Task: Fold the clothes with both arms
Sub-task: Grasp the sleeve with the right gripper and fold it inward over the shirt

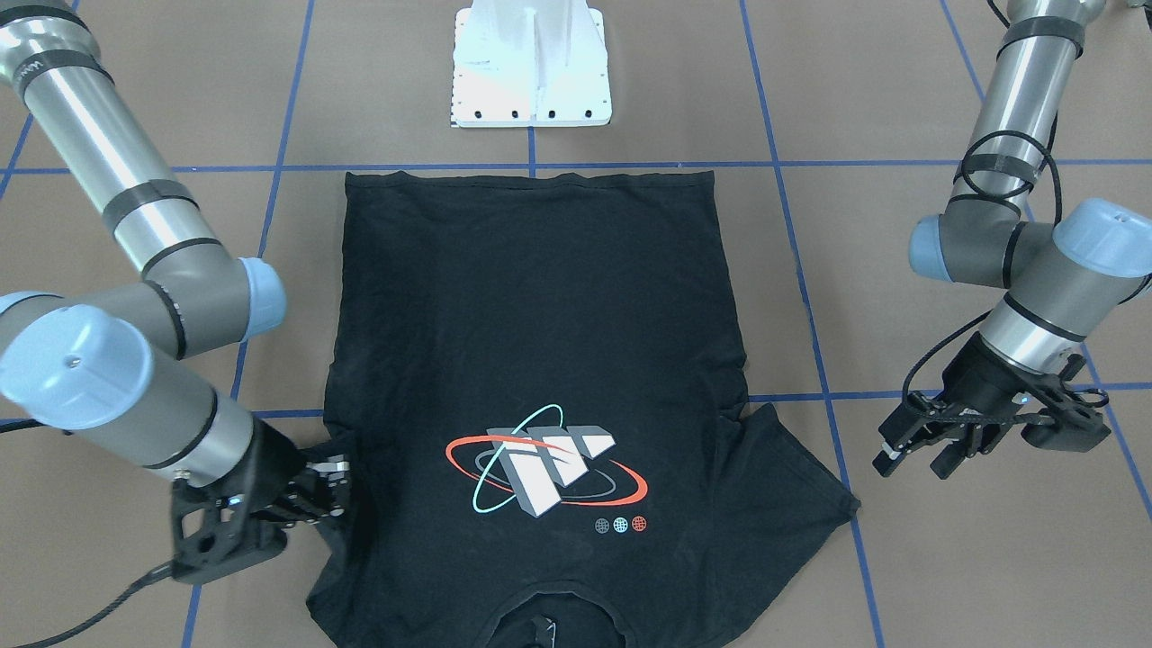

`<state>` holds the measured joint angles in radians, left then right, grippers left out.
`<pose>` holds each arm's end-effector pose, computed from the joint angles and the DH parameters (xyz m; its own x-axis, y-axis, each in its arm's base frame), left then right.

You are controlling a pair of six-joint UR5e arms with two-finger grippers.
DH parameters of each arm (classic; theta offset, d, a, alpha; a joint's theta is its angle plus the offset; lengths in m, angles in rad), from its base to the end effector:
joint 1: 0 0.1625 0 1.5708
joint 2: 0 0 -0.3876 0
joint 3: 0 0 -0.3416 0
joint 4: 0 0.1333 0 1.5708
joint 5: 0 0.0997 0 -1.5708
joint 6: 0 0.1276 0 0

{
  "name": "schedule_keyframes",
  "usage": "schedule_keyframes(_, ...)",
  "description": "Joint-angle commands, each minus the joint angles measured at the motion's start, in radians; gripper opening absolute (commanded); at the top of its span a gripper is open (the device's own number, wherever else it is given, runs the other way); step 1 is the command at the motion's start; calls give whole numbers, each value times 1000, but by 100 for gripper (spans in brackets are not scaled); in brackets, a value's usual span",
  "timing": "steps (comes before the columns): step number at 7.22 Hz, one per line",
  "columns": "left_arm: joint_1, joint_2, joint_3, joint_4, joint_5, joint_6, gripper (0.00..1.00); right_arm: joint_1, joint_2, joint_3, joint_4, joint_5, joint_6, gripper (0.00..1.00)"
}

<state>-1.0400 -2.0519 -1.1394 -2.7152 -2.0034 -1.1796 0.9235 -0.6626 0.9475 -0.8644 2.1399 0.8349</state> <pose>0.2678 -0.6138 0.4390 0.3954 0.0102 -0.9184 0.4704 0.8566 0.2120 -0.4176 -0.6595 0.2804 0.5133 -0.2586 0.8183 -0.0749 0.9364 0.3429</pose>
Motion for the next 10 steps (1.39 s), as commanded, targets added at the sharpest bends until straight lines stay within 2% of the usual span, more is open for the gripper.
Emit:
schedule_keyframes(1, 0, -4, 1, 0, 0, 0, 99, -35, 76, -100, -1, -87, 10, 0)
schedule_keyframes(3, 0, -4, 0, -2, 0, 0, 99, -47, 87, -131, -1, -152, 12, 0)
schedule_keyframes(9, 0, -2, 0, -2, 0, 0, 99, -83, 129, -139, 2, -160, 68, 0)
schedule_keyframes(10, 0, -2, -2, -2, 0, 0, 99, -84, 129, -139, 2, -163, 70, 37)
